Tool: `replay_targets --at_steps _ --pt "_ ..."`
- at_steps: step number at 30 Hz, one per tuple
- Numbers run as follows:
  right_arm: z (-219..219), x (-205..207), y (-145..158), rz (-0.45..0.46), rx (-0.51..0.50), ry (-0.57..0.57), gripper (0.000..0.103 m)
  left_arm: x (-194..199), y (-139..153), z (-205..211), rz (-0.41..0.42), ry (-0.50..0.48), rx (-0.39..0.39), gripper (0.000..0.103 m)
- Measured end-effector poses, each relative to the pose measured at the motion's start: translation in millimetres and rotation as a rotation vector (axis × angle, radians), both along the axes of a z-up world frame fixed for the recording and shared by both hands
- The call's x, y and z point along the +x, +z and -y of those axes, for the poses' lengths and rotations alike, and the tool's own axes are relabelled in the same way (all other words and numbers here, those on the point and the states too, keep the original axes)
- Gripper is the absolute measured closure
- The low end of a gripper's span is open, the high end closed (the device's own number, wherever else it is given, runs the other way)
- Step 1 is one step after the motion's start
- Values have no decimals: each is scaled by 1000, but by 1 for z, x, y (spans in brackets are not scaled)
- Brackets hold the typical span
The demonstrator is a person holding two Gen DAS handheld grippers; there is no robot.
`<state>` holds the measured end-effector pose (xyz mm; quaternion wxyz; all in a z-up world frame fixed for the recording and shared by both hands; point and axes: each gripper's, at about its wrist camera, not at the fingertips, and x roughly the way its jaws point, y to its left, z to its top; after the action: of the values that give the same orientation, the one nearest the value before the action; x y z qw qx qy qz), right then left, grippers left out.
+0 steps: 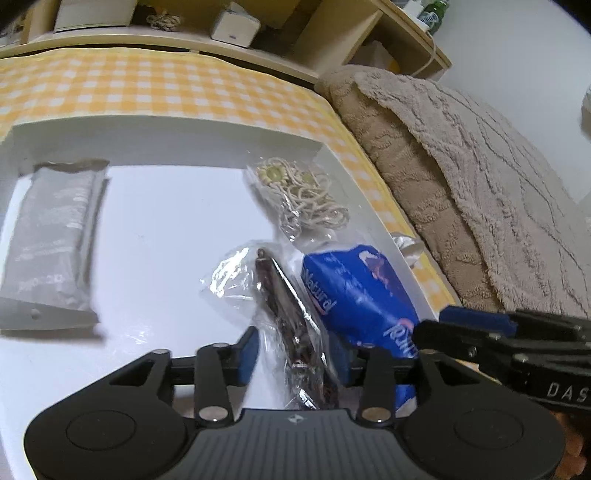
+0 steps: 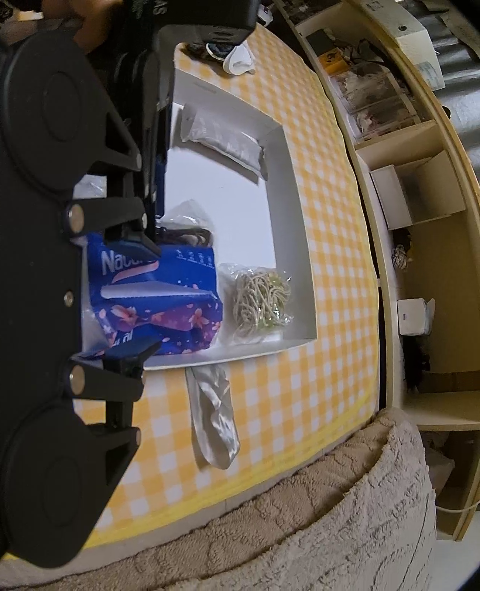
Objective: Organize soft objects
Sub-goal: 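Carry the tissue pack and wrapped item into the white tray and release, then withdraw both open tools from the tray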
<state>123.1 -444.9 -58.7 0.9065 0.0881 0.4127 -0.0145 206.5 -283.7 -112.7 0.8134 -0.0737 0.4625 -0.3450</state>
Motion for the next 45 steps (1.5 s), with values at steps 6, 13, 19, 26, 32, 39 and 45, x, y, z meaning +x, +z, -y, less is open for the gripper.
replay_targets --at_steps 6,13,19,26,32,39,45 --pt "2 -7 3 -2 6 -11 56 -4 18 -14 32 6 16 43" --pt "3 -17 19 31 -5 -32 50 -16 40 -27 76 13 74 36" --pt "0 -30 38 67 -9 -40 46 -34 64 -41 117 20 100 36" --pt "-6 -49 59 108 -22 -37 42 -60 94 -57 174 29 103 25" --pt "-10 -70 68 131 -17 -35 31 -80 113 -68 207 42 102 14" --pt "-13 -92 82 154 -18 -53 18 -102 131 -81 263 67 116 0" --pt "-19 -110 93 174 -32 -64 4 -115 138 -94 281 106 120 0"
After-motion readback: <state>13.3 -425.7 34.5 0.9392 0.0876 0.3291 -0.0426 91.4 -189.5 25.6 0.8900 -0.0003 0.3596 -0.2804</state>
